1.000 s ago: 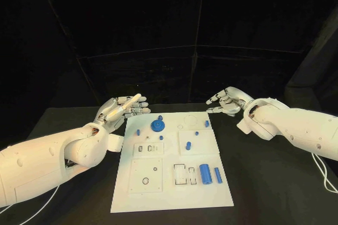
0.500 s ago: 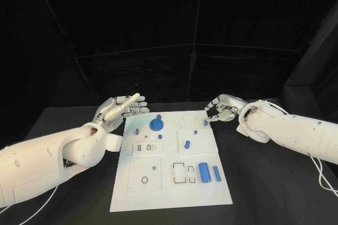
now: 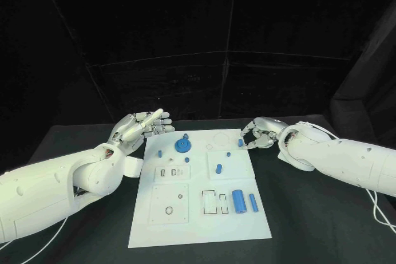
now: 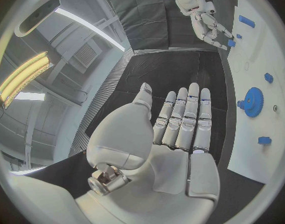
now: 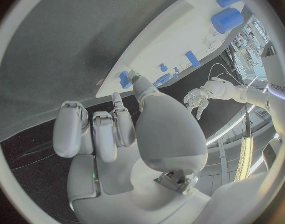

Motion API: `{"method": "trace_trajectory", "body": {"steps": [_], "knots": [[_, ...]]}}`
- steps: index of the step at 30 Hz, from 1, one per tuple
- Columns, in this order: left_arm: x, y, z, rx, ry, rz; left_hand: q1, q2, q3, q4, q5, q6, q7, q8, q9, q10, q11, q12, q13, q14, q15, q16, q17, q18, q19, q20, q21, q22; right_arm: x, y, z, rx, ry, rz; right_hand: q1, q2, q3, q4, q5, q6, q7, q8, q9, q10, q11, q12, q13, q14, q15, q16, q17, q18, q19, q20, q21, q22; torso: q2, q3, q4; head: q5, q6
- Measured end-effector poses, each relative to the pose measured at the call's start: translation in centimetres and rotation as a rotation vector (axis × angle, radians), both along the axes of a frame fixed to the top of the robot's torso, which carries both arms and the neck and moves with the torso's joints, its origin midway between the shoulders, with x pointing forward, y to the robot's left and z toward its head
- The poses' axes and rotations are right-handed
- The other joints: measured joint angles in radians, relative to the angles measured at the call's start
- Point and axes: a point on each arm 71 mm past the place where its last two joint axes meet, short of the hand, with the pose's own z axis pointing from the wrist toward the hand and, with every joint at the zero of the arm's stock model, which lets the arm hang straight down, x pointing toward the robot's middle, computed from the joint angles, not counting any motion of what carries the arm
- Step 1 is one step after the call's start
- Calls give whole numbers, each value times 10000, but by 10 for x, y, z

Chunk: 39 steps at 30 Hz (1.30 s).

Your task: Assemble the parts on the task board

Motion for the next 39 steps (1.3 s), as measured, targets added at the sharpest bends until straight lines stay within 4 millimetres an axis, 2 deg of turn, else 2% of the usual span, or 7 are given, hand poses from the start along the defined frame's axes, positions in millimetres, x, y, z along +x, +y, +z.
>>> {"method": "trace_trajectory", "body": {"steps": [3, 5, 17, 30, 39], "knots": [[0, 0, 0, 4, 0, -4, 0, 0, 0, 0, 0, 0, 0, 0, 0, 0, 0, 0, 0, 0, 0, 0, 0, 0, 0, 0, 0, -8, 0, 0, -2, -46, 26, -18, -13, 9, -34, 34, 0, 1, -1, 0, 13, 0, 0, 22, 0, 0, 0, 0, 0, 0, 0, 0, 0, 5, 0, 0, 12, 13, 0], [0, 0, 0, 6, 1, -5, 0, 0, 0, 0, 0, 0, 0, 0, 0, 0, 0, 0, 0, 0, 0, 0, 0, 0, 0, 0, 0, -8, 0, 1, -3, -58, 36, -23, -11, 141, -34, 34, 0, 1, -1, 67, 26, 0, 0, 22, 0, 0, 0, 0, 0, 1, 0, 0, 13, 26, 0, 0, 17, 22, 0], [0, 0, 0, 21, 14, -21, 0, 0, 0, 0, 0, 0, 0, 0, 0, -36, 36, 1, 1, 0, 0, 0, -11, 0, 0, 0, -42, -17, 3, 8, -7, -7, 113, -29, 122, 541, 16, 135, -85, 185, 31, 238, 70, -1, 0, 109, -1, 0, -1, 0, -1, 2, -1, 0, 77, 98, 0, -1, 11, 66, -29], [0, 0, -1, 30, 41, -53, 0, 0, 0, 0, 0, 1, 0, 0, 0, -36, 36, 2, 1, 0, 0, 0, -11, 0, 0, 0, -42, -16, 4, 11, -9, 27, 174, -38, 198, 617, 47, 124, -293, 344, 13, 288, 69, -1, 0, 182, -2, 0, -1, 0, -3, 2, -1, 0, 116, 175, 0, 4, 6, 78, -61], [0, 0, -1, 33, 55, -72, 0, 0, 0, 0, 0, 1, 0, 1, 0, -36, 36, 2, 2, 0, 0, 0, -10, 0, 0, 0, -42, -16, 4, 11, -10, 35, 182, -43, 287, 835, 187, 156, -349, 720, -14, 410, 99, -1, 0, 185, -2, 0, -1, 0, -3, 3, -1, 0, 156, 224, 0, 5, 2, 81, -77]]}}
